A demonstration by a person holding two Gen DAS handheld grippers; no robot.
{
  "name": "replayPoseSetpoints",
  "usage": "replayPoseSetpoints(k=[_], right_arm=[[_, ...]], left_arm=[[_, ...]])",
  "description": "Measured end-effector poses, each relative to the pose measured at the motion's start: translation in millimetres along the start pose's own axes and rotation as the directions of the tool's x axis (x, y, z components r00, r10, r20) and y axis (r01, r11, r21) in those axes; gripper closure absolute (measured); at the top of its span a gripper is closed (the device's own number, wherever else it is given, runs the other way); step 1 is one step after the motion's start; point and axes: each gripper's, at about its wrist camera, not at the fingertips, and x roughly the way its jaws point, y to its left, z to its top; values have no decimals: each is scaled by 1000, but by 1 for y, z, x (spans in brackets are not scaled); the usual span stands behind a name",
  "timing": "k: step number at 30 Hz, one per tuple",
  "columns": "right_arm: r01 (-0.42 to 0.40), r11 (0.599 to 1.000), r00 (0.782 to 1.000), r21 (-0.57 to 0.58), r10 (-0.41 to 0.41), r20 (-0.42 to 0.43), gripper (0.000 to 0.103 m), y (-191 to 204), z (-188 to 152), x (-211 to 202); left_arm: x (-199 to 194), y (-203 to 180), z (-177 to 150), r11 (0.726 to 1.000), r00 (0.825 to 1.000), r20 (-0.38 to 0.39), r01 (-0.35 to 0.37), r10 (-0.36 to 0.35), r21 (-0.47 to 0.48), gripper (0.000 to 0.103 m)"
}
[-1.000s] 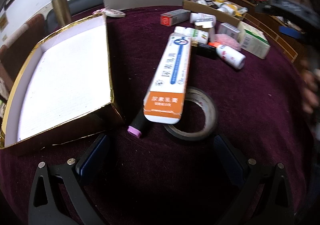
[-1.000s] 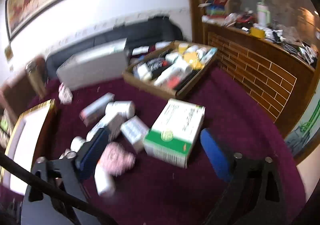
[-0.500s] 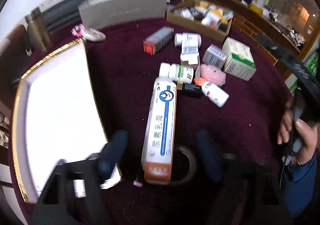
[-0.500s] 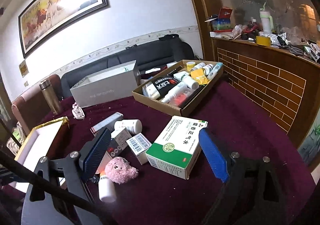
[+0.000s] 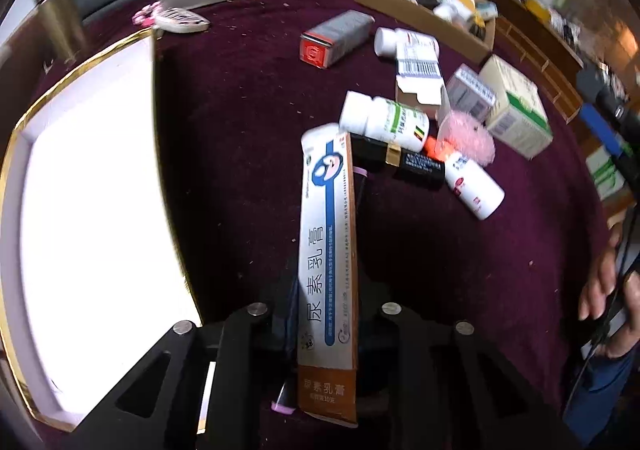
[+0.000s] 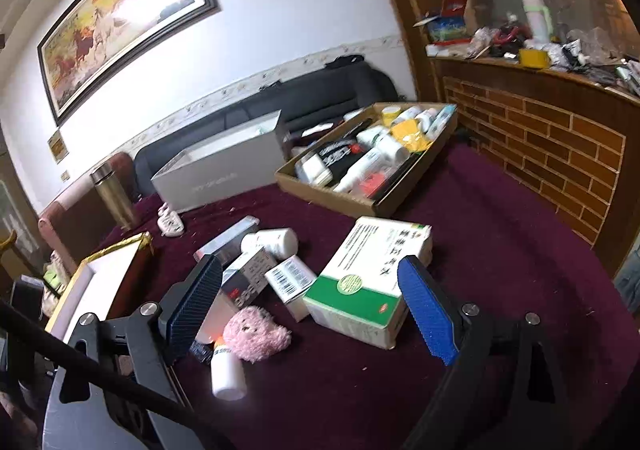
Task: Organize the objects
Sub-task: 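Grasp the ointment tube box with the left gripper while the right gripper grasps the orange-capped white bottle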
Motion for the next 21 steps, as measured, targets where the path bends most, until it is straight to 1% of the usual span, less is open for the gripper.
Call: replayPoseSetpoints(k=[2, 3, 4, 5, 6, 7, 8, 9, 13, 14, 15, 18, 21], right_arm=[[-58, 998, 997, 2, 58, -44, 13, 3, -3, 5], [-104, 995, 992, 2, 104, -75, 14, 6, -5, 10], [-156, 988, 981, -9, 154, -116, 22, 11, -9, 15], [-179, 984, 974, -23, 174, -144, 51, 16, -12, 20], [-211, 976, 960, -49, 197, -200, 64, 24, -18, 28], [-226, 972, 947, -59, 205, -247, 72, 29, -23, 34], [-245, 968, 931, -61, 217, -293, 72, 33, -28, 42], [-256, 964, 920, -67, 222, -323, 72, 36, -32, 46], [-269, 957, 909, -104, 217, -357, 74, 44, -41, 49], [-268, 957, 904, -106, 212, -371, 78, 44, -44, 53], [-267, 957, 898, -109, 206, -389, 81, 44, -47, 57], [-270, 955, 888, -126, 197, -415, 81, 48, -52, 63], [-246, 956, 898, -161, 162, -410, 80, 52, -52, 68]], left_arm=[[-7, 7, -7, 999, 999, 29, 20, -19, -41, 87], [-13, 12, -12, 998, 998, 53, 29, -26, -56, 87], [-17, 13, -11, 998, 997, 69, 34, -29, -62, 87], [-23, 17, -16, 997, 996, 90, 27, -21, -68, 87], [-27, 21, -19, 997, 995, 103, 21, -13, -77, 87], [-29, 25, -20, 996, 994, 111, 20, -10, -88, 87], [-29, 29, -21, 995, 994, 110, 16, -5, -94, 87], [-30, 32, -24, 995, 994, 112, 11, 0, -99, 87], [-31, 37, -27, 993, 991, 127, -39, 53, -111, 87], [-31, 40, -27, 992, 990, 129, -47, 63, -120, 87], [-29, 41, -26, 992, 989, 130, -51, 66, -120, 87], [-30, 44, -28, 991, 989, 133, -44, 61, -130, 87], [-34, 43, -28, 991, 988, 145, -34, 53, -128, 87]])
